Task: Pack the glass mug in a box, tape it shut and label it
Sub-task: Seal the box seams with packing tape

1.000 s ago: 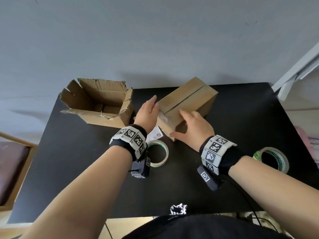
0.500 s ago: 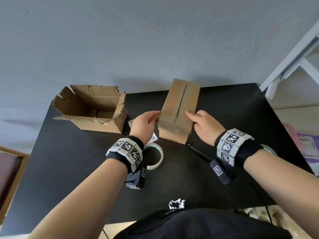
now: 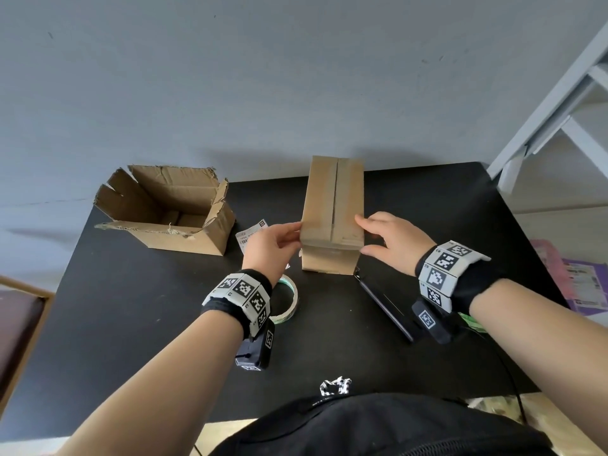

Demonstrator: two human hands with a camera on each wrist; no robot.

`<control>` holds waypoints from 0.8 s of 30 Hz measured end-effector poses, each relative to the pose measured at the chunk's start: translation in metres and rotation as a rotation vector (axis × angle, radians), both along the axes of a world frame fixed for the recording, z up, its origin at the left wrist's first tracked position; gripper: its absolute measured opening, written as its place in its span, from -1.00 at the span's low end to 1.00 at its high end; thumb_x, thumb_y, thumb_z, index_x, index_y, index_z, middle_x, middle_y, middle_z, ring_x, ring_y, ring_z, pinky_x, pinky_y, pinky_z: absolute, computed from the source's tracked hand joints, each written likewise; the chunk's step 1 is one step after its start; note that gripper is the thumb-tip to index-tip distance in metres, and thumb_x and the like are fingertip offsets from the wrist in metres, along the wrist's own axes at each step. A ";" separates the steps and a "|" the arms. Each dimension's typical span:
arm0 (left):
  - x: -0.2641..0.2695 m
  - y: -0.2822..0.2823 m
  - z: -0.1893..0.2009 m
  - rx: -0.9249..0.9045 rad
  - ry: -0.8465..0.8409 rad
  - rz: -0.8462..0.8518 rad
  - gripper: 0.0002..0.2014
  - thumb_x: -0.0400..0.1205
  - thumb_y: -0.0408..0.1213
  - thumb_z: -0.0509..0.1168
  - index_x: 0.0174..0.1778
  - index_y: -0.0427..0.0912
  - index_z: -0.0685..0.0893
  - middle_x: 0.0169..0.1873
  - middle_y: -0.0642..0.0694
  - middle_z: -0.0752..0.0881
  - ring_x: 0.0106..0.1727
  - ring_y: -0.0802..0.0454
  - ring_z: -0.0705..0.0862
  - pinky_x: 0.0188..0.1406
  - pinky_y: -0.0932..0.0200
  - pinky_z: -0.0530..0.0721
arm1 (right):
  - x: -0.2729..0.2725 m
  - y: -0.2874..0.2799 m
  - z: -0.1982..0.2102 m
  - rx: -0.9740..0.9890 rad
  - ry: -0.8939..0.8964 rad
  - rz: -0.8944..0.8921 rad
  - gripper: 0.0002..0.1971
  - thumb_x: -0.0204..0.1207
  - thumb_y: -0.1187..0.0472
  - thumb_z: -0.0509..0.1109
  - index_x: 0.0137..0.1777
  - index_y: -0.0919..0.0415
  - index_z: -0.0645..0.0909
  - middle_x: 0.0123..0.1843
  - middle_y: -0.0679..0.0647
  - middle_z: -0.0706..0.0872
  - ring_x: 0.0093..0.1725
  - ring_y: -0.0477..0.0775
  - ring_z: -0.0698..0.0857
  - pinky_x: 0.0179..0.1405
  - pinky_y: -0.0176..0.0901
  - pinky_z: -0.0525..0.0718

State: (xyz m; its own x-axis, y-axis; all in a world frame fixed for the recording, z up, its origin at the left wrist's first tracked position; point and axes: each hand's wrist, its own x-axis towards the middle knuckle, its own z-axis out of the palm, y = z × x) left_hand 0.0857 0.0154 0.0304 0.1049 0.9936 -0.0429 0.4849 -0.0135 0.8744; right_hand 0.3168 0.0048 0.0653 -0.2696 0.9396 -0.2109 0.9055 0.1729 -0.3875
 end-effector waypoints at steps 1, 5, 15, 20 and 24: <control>0.001 0.000 0.000 0.001 -0.004 0.010 -0.62 0.57 -0.46 0.34 0.27 -0.05 0.68 -0.15 0.29 0.73 -0.08 0.29 0.73 -0.13 0.43 0.65 | 0.000 0.000 -0.002 0.016 -0.002 0.003 -0.39 0.61 0.06 0.28 0.62 0.08 0.18 0.44 0.02 0.42 0.28 0.01 0.54 0.21 -0.03 0.62; 0.004 -0.001 -0.002 0.012 -0.036 0.037 -0.65 0.55 -0.42 0.40 0.25 -0.09 0.69 -0.10 0.17 0.77 -0.10 0.40 0.71 -0.12 0.48 0.66 | -0.001 -0.004 -0.009 0.092 -0.028 0.007 -0.40 0.61 0.03 0.26 0.62 0.11 0.19 0.38 0.02 0.45 0.15 -0.02 0.57 0.03 -0.06 0.67; 0.008 -0.004 -0.004 0.004 -0.033 0.069 -0.66 0.54 -0.35 0.42 0.24 -0.08 0.70 -0.07 0.15 0.77 -0.04 0.40 0.70 0.10 0.44 0.62 | -0.007 -0.014 -0.027 0.191 -0.117 -0.002 -0.42 0.64 0.05 0.17 0.62 0.19 0.17 0.22 0.07 0.54 -0.04 0.03 0.59 -0.24 -0.05 0.65; 0.005 -0.005 0.000 -0.052 -0.094 0.025 -0.59 0.44 -0.35 0.52 0.23 -0.10 0.70 -0.09 0.14 0.78 -0.03 0.28 0.76 0.12 0.29 0.67 | -0.005 -0.014 -0.025 0.138 -0.014 -0.027 -0.39 0.61 0.07 0.18 0.64 0.15 0.13 0.32 0.02 0.48 -0.13 -0.08 0.47 -0.21 -0.15 0.57; 0.005 -0.004 0.004 -0.036 -0.053 0.047 -0.66 0.51 -0.17 0.47 0.20 -0.09 0.71 -0.18 0.25 0.73 -0.06 0.35 0.72 0.09 0.35 0.65 | -0.004 -0.011 -0.024 0.158 0.064 -0.054 -0.47 0.67 0.04 0.11 0.61 0.15 0.22 0.25 0.03 0.54 -0.09 -0.11 0.49 -0.15 -0.12 0.61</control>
State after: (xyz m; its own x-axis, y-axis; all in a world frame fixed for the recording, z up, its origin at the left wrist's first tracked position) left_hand 0.0910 0.0116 0.0340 0.0615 0.9953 -0.0743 0.4372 0.0401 0.8985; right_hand 0.3124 -0.0061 0.0414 -0.2257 0.9732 -0.0438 0.8895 0.1876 -0.4167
